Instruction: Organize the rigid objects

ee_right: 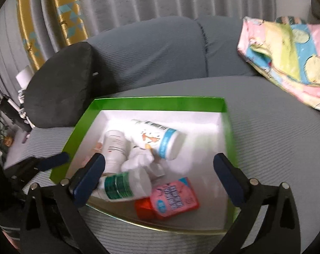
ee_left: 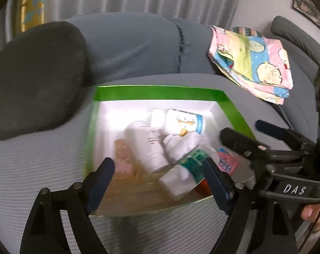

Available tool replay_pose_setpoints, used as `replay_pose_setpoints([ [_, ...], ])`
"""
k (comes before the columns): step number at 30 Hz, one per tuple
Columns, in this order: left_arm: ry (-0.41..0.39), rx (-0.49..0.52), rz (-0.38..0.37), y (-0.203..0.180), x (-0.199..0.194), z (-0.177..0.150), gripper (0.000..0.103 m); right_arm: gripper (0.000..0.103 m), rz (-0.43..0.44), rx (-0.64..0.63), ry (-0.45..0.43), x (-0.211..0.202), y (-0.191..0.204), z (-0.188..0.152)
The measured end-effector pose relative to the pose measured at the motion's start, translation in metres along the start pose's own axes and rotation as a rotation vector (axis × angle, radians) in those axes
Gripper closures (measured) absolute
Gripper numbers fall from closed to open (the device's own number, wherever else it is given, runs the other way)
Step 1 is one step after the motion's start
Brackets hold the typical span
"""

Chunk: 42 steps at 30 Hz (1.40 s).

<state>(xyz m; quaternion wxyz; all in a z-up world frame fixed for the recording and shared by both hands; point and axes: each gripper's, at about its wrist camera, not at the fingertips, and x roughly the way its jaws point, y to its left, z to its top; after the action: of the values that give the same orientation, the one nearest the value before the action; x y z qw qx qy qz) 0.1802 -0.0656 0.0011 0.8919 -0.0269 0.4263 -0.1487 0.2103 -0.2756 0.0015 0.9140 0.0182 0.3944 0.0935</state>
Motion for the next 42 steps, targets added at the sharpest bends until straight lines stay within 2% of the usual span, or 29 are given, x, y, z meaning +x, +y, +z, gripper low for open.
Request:
replay_pose_setpoints([
  [2, -0.01, 0.0, 0.038, 0.003, -0.008, -0.001, 0.002, 0.001, -0.027, -0.007, -0.012, -0.008, -0.002, 0.0],
  [7, 0.02, -0.058, 0.074, 0.017, -0.021, 0.0, 0.001, 0.001, -0.101, -0.026, -0.014, -0.024, -0.004, 0.003],
  [14, 0.082, -0.16, 0.105, 0.023, -0.034, 0.009, 0.001, 0.001, -0.097, -0.02, 0.07, -0.036, -0.006, 0.002],
  [17, 0.12, -0.192, 0.145, 0.024, -0.036, 0.01, 0.001, 0.001, -0.096, -0.006, 0.09, -0.041, -0.006, 0.003],
  [22, 0.17, -0.243, 0.123, 0.032, -0.036, 0.006, 0.001, 0.001, -0.098, -0.015, 0.088, -0.048, 0.0, 0.001],
  [28, 0.205, -0.226, 0.202, 0.033, -0.036, 0.006, 0.001, 0.001, -0.104, -0.03, 0.101, -0.051, 0.003, 0.002],
  [31, 0.198, -0.218, 0.201, 0.032, -0.038, 0.007, 0.001, 0.001, -0.1, -0.031, 0.1, -0.052, 0.003, 0.003],
  [42, 0.246, -0.178, 0.246, 0.023, -0.031, 0.012, 0.001, 0.001, -0.086, -0.019, 0.152, -0.048, 0.003, 0.006],
])
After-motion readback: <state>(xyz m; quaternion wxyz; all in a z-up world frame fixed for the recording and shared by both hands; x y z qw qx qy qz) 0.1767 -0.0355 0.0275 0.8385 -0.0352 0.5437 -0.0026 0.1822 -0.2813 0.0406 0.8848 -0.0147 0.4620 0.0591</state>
